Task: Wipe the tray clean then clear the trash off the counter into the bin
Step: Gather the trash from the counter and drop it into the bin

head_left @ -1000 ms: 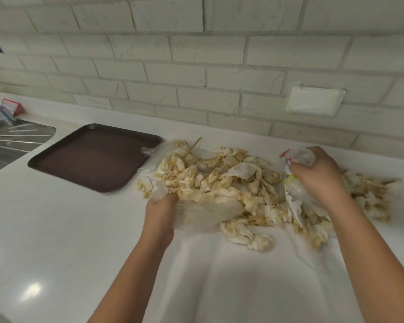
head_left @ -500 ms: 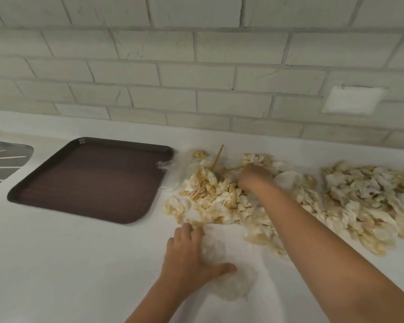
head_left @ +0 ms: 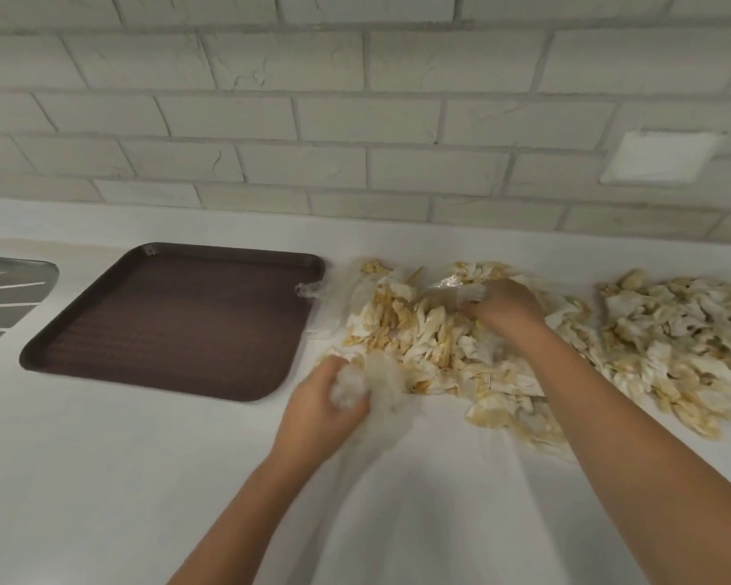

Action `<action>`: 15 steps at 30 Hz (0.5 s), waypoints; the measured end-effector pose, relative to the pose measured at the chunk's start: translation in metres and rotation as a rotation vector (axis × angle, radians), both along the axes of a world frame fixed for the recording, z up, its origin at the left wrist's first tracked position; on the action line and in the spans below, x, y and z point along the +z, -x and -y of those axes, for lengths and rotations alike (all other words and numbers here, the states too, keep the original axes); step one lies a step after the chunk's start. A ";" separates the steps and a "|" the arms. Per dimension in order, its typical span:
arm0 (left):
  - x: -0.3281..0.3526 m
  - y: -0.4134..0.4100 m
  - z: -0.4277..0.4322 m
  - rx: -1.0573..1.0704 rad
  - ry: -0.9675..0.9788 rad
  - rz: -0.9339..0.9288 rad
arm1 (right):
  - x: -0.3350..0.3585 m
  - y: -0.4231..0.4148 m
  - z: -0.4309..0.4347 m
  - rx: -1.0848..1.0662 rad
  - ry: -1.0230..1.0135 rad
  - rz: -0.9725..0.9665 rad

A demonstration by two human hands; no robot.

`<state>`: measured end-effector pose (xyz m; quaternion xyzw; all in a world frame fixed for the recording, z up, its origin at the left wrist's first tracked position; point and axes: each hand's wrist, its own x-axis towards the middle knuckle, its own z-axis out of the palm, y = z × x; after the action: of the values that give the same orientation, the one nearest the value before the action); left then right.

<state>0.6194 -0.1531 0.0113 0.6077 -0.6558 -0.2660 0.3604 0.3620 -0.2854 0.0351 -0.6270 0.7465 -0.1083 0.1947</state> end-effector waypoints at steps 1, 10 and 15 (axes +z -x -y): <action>0.009 -0.006 0.009 0.032 -0.004 -0.052 | 0.002 0.004 -0.002 -0.018 0.030 0.037; 0.026 -0.016 0.157 -0.121 -0.269 0.513 | 0.033 0.016 -0.027 -0.196 0.422 0.242; 0.006 -0.006 0.179 -0.229 -0.388 0.723 | 0.050 0.014 -0.043 -0.286 0.472 0.449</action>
<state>0.6252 -0.3322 0.0178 0.6417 -0.7410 -0.1926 -0.0460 0.3482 -0.2428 0.0854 -0.5041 0.7198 -0.4391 0.1868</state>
